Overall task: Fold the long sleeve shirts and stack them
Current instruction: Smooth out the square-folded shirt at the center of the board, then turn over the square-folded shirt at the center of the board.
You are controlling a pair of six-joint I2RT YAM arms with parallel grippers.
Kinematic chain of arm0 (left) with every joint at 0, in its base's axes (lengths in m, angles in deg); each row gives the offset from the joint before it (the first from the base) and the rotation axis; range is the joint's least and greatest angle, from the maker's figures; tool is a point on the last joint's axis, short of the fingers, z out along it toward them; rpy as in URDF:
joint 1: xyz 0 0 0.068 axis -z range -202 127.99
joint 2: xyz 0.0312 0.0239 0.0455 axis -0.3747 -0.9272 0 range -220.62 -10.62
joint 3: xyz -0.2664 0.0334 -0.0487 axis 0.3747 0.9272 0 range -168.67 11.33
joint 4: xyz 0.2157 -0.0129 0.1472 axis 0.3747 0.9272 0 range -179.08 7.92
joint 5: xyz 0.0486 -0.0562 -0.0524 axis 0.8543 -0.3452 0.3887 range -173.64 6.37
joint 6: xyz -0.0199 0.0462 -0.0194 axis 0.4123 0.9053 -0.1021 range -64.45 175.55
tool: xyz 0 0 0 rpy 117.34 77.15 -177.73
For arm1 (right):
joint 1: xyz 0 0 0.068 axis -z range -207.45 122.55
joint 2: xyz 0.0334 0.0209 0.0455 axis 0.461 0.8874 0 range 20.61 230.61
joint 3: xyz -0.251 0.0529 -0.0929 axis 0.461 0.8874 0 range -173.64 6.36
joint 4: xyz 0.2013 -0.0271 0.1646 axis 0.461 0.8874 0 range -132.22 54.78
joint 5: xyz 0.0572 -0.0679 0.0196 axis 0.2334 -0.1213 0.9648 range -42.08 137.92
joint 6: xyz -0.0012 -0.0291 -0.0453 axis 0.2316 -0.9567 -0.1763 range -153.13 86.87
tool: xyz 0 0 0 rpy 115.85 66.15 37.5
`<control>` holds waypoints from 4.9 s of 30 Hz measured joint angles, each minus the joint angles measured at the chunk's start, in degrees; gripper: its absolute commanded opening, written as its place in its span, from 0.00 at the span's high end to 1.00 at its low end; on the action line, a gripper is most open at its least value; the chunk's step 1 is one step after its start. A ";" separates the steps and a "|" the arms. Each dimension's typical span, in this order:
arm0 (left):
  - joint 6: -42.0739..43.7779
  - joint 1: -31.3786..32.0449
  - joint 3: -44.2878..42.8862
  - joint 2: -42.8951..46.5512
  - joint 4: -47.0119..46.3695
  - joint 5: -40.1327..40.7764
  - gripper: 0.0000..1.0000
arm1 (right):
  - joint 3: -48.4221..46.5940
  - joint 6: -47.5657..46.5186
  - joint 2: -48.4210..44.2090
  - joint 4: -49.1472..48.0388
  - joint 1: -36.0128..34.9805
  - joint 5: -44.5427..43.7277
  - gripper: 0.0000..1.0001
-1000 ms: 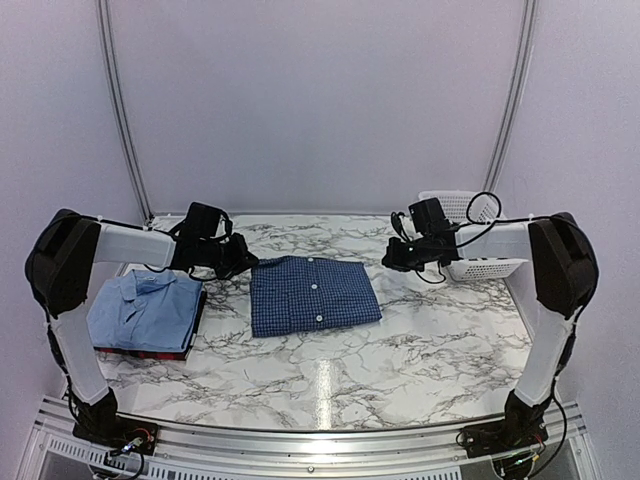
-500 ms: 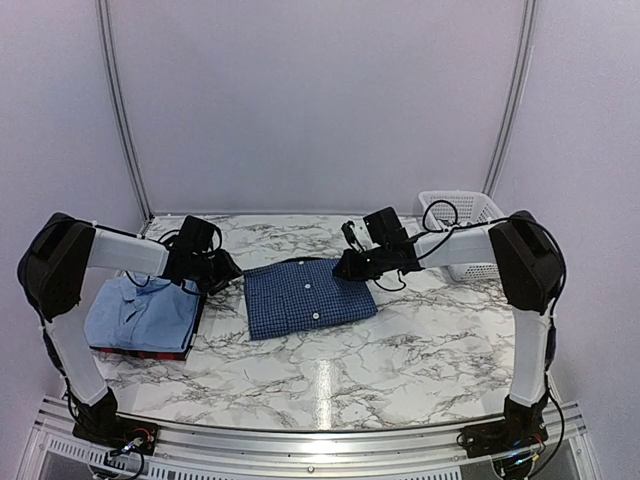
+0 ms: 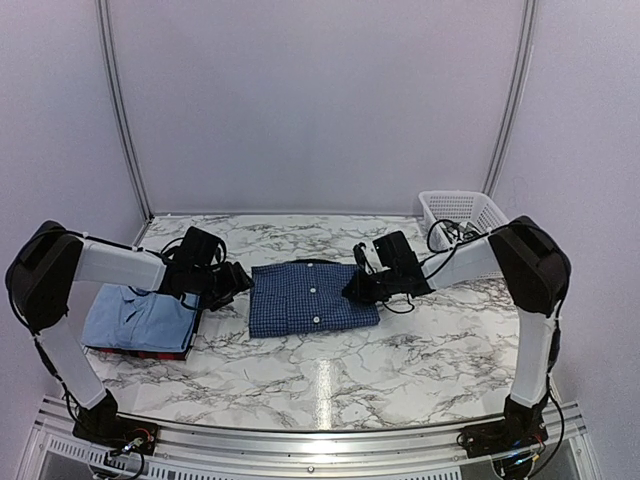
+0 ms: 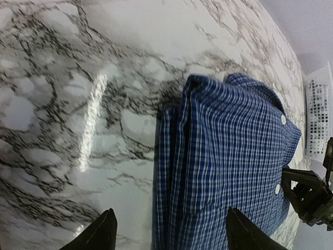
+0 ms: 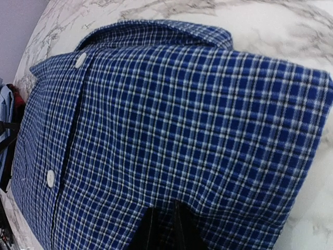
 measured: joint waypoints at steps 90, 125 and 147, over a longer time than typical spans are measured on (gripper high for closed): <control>24.61 2.69 -28.76 -20.92 23.54 -9.84 0.56 | -4.90 -6.86 -7.85 6.56 0.11 12.50 0.74; 21.97 5.53 -25.29 -17.16 27.19 0.02 1.00 | 0.28 -2.80 -12.35 8.76 -6.29 -3.65 0.71; 29.38 -2.67 -22.03 -7.58 37.18 -0.33 1.00 | 3.58 3.82 -6.34 9.84 -13.62 -13.53 0.90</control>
